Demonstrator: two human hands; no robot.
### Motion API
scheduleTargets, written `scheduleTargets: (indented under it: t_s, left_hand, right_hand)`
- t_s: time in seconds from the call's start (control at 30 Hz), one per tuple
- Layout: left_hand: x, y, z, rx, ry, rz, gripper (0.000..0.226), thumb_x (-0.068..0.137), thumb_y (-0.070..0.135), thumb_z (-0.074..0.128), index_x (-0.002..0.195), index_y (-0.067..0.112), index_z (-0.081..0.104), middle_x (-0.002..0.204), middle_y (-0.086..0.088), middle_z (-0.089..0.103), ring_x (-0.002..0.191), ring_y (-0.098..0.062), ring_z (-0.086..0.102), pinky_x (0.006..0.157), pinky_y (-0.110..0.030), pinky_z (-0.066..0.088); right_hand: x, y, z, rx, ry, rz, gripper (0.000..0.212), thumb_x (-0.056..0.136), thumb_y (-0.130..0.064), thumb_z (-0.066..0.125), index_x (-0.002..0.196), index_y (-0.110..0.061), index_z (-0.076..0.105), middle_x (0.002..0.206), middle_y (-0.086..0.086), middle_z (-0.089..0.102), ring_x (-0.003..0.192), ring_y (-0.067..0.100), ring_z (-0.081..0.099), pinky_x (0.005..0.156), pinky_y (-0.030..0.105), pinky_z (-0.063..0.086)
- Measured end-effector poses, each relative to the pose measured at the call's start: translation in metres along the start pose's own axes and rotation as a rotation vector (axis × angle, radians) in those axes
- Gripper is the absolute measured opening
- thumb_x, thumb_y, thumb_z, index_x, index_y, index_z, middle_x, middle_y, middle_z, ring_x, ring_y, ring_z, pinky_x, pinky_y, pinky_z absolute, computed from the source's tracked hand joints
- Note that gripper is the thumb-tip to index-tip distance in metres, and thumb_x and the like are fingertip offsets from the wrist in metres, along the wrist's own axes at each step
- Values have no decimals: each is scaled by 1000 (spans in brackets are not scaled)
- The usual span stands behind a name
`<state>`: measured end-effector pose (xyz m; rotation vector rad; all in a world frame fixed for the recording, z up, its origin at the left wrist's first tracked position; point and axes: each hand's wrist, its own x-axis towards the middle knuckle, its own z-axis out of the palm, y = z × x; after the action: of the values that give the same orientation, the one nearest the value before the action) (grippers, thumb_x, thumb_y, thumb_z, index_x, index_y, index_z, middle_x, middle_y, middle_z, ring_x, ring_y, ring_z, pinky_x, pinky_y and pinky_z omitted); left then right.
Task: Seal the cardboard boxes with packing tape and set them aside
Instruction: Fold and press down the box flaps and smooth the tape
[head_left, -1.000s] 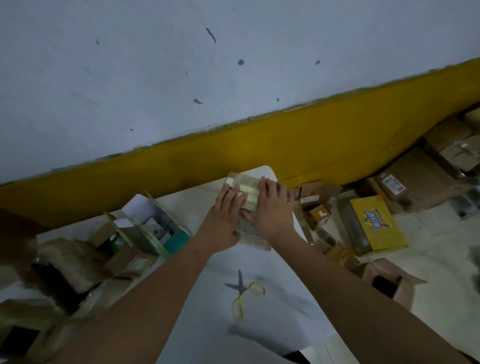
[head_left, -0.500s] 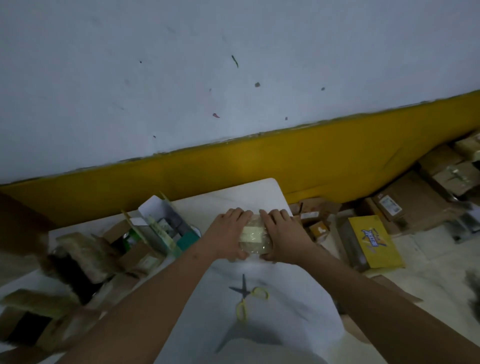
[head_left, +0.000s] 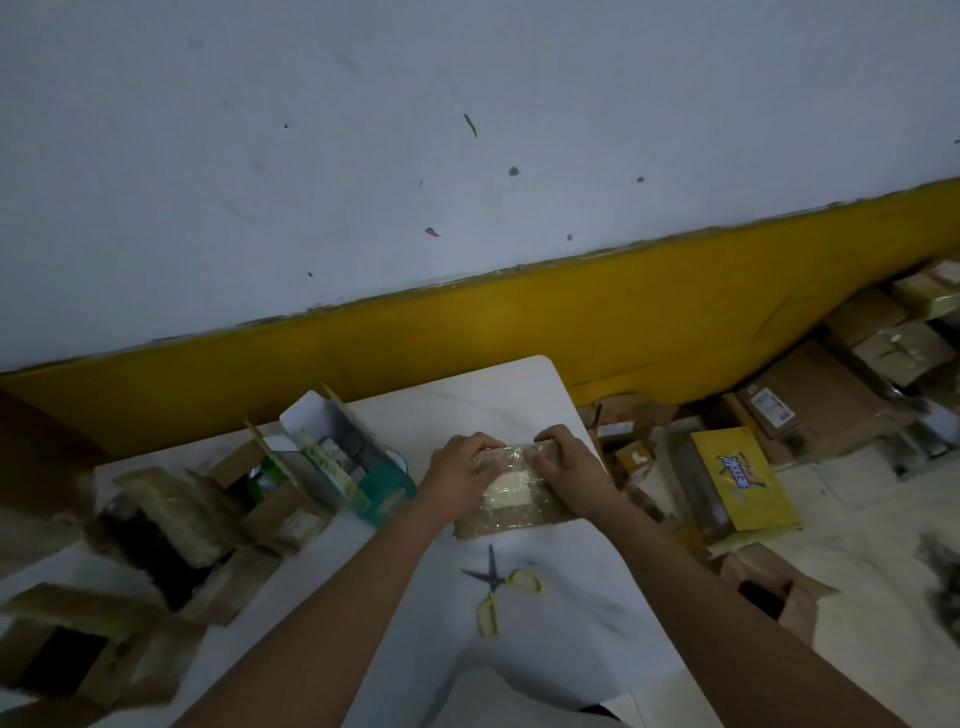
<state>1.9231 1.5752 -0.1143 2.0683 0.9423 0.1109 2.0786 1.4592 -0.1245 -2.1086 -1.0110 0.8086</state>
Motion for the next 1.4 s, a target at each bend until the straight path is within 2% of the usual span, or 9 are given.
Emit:
scheduleTargets:
  t_s: [0.2,0.47,0.6,0.73,1.03,1.13,1.23,1.33,1.4]
  left_hand:
    - [3,6,12,-213,116,-76,16,80,17,74,87,32,69,94,10,68,87,-9,63,78,-27,53]
    - [5,0,-6,-224,-27,-38,20,84,25,74,104,26,73,103,10,67,98,-10,63,80,-18,49]
    - [-15,0,-12,-773,-30,-531,42,89,53,62,120,25,65,108,1,68,94,-19,64,71,-28,49]
    - [-31,5,-10,-1178,-349,-833,40,88,50,55,88,16,75,99,-14,74,89,-33,69,71,-43,55]
    - [-29,0,-10,-1409,-148,-689,33,89,27,61,114,7,67,108,-15,72,97,-34,68,82,-46,55]
    - [-23,-2,-9,-1333,-151,-647,41,88,33,67,123,13,63,115,-14,70,107,-34,66,90,-48,54]
    - [-16,-3,-5,-933,94,-511,72,78,32,77,141,26,43,123,-8,64,103,-30,66,82,-43,58]
    - [-14,1,4,-162,220,-360,107,63,61,71,150,38,13,128,-6,38,110,-28,51,90,-40,53]
    - [-20,10,10,-64,226,-305,118,57,74,62,151,37,3,128,-7,33,113,-30,47,92,-43,52]
  right_hand:
    - [-1,6,-7,-25,-36,-23,30,86,-34,70,108,-23,52,102,2,62,92,17,59,75,30,46]
    - [-3,4,-11,1,-7,21,24,85,-39,70,101,-26,58,96,-4,65,90,16,61,76,31,50]
    - [-4,4,-16,510,8,335,42,83,-63,63,103,-27,69,106,3,71,95,22,67,83,41,58]
    - [-6,18,-16,668,-270,756,73,75,-77,54,123,-22,63,129,13,60,120,44,53,101,66,32]
    - [-17,17,-25,930,-297,412,54,74,-54,64,122,-30,67,130,13,61,120,38,56,96,54,50]
    - [-22,6,-25,873,-286,377,38,91,-43,57,126,-29,64,121,6,67,115,31,60,103,54,46]
    - [-26,-1,-15,576,-232,342,41,98,-31,57,138,-24,51,130,-10,58,120,17,54,109,45,41]
    - [-28,-24,1,608,-195,225,54,93,-50,58,142,-48,36,140,-17,42,128,11,44,107,38,39]
    - [-24,-38,11,629,-217,194,65,84,-65,59,143,-49,37,141,-14,46,127,13,48,105,37,44]
